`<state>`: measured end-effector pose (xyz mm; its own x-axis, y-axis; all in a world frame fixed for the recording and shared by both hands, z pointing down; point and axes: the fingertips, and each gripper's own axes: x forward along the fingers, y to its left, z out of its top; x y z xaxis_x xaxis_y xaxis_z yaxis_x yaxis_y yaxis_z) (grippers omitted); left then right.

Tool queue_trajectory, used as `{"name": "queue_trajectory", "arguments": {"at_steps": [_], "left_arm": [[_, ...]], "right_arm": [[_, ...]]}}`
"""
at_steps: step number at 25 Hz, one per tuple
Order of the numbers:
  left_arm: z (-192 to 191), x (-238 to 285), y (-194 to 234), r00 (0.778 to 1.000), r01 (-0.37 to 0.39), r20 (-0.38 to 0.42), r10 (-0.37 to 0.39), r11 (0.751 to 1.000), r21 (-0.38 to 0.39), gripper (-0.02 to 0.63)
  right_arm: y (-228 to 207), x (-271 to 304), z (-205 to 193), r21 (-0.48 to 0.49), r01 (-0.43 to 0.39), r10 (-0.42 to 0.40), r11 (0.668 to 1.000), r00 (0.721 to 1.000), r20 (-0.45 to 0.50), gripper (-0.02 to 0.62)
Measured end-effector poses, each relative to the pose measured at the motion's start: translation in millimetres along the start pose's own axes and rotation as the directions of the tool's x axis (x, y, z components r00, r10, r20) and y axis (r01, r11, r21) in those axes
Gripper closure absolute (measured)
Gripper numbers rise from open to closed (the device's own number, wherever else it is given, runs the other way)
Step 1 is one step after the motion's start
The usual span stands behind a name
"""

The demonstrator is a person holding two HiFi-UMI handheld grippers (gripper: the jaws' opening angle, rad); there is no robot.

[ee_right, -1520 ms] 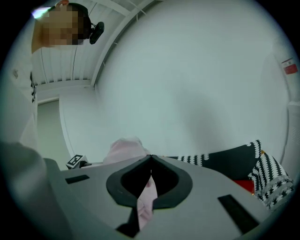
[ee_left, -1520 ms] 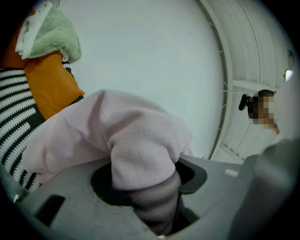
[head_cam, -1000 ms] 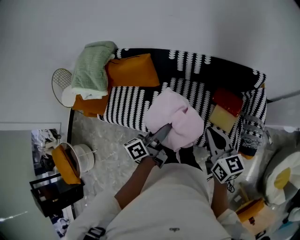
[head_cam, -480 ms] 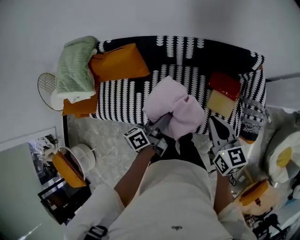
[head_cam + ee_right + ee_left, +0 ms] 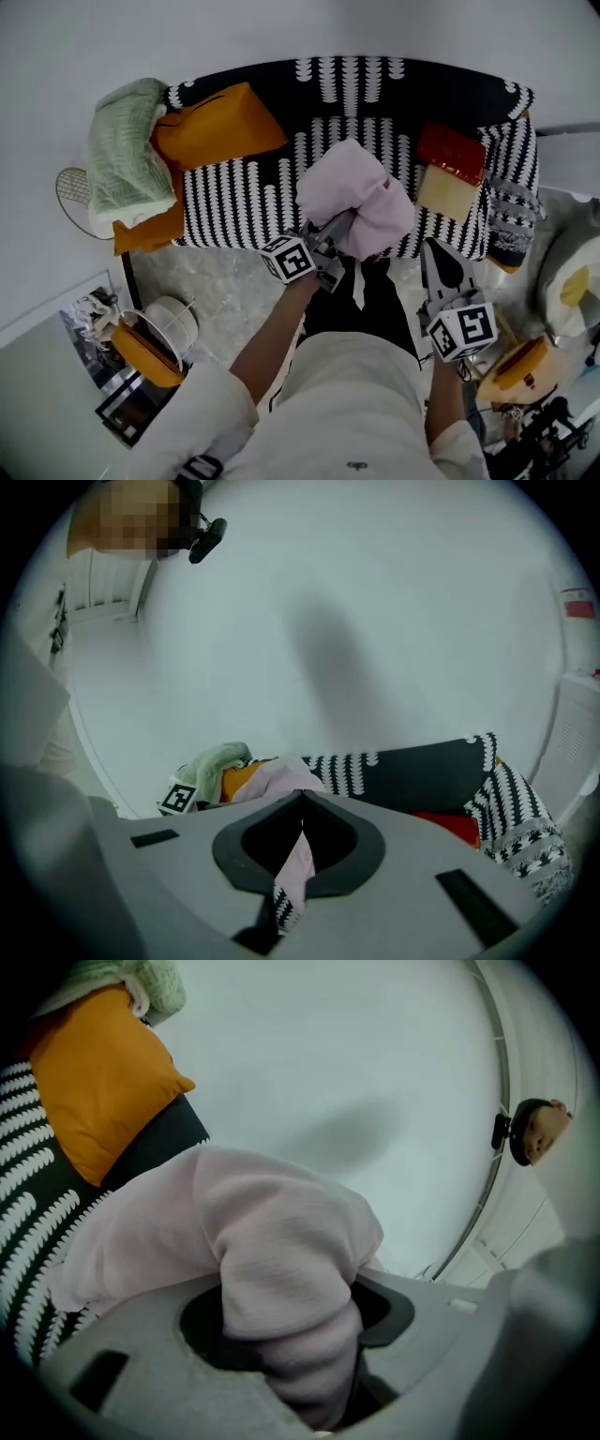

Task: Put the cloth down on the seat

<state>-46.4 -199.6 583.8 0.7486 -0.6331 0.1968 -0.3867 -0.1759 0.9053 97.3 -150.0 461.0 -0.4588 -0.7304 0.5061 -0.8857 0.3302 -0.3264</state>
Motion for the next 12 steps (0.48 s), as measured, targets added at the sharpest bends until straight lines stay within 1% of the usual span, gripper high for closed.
{"name": "queue_trajectory", "arguments": {"at_steps": [5, 12], "left_arm": [[-8, 20, 55, 0.998, -0.032, -0.058, 0.031, 0.999, -0.005, 0.382], [-19, 36, 122, 0.989, -0.087, -0.121, 0.088, 0.996, 0.013, 0.377]], "right_arm": [[1, 23, -20, 0.027, 0.013, -0.012, 1.0, 0.999, -0.03, 0.589], [-3, 51, -44, 0.048, 0.028, -0.026, 0.998, 0.998, -0.06, 0.588]]}}
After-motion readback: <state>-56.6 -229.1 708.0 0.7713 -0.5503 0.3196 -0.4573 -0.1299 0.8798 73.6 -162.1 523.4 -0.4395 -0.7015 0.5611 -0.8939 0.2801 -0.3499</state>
